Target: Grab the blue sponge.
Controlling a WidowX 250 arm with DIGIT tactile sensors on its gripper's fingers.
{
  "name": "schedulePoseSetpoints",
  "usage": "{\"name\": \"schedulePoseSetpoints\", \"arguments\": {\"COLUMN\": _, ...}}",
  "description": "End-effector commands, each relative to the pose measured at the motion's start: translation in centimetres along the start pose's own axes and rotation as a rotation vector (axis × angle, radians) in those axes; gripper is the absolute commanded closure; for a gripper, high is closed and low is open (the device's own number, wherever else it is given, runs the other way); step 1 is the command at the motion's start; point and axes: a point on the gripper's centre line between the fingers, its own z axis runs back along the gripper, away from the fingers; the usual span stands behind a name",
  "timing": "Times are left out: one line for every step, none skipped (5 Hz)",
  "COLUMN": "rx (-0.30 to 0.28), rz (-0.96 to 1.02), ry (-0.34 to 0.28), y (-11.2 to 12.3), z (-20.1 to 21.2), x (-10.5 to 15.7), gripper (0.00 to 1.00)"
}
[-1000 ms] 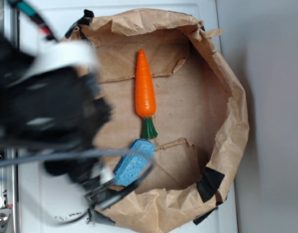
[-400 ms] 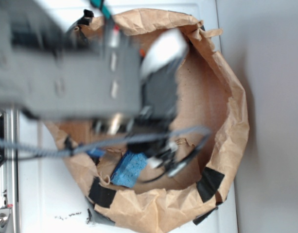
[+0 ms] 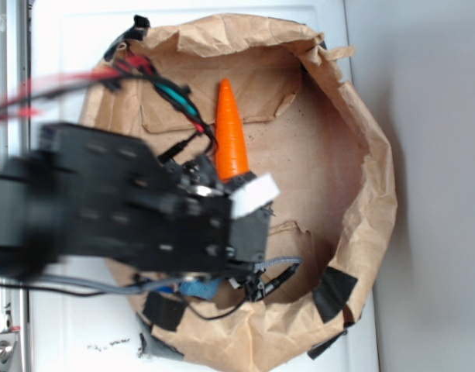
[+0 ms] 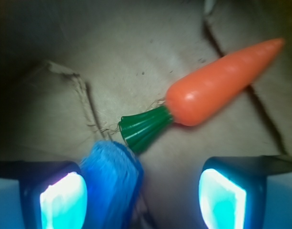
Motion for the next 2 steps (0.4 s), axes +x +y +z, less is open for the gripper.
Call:
{"name": "schedulePoseSetpoints", "arguments": {"rx": -0.084, "rz": -0.049, "ry": -0.003, "y": -0.1, "z": 0.1, "x": -4.4, "gripper": 1.00}}
{"name": "schedulePoseSetpoints", "arguments": {"rx": -0.137, "rz": -0.025, "ry": -0.024, "y": 1.6, "z": 3.1, "x": -5.9, "gripper": 1.00}}
